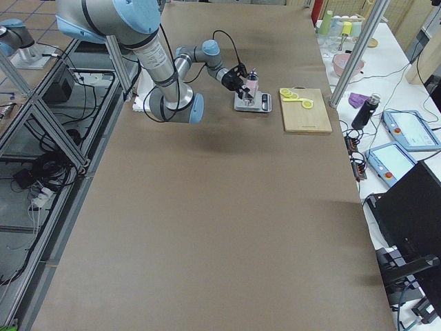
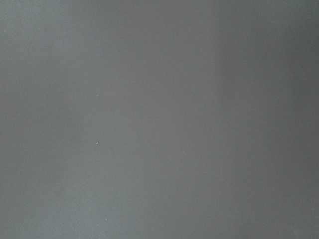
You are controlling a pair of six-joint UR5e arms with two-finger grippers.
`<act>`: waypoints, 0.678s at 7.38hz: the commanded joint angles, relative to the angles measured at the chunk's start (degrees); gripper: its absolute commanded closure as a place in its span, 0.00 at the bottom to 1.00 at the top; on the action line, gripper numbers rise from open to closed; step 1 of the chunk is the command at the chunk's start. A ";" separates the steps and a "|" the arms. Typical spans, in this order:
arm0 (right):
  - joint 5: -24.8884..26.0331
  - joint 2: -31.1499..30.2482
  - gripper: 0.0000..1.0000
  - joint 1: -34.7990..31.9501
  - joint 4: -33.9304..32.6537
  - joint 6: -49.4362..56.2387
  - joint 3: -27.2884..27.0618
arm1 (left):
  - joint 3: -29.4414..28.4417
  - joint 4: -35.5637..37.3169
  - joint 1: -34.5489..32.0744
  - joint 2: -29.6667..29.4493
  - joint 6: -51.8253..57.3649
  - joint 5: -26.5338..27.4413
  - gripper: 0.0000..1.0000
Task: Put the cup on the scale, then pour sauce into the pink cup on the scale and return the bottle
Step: 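Tilt the sauce bottle upright and carry it away from the cup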
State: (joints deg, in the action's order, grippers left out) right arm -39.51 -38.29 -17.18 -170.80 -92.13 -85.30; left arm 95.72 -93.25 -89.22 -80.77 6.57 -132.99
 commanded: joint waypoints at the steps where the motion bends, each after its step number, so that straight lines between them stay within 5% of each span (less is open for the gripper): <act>1: 0.31 -6.07 1.00 -0.92 7.55 7.90 -11.34 | 0.43 0.00 0.01 0.00 -0.06 -0.07 0.01; 5: -1.96 -14.51 1.00 -5.12 34.67 27.57 -22.61 | 0.17 -0.18 0.01 0.00 0.20 -0.07 0.01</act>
State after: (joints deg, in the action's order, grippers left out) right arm -40.01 -50.20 -20.45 -145.81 -71.38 -104.93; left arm 95.94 -93.36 -89.22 -80.77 6.72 -133.07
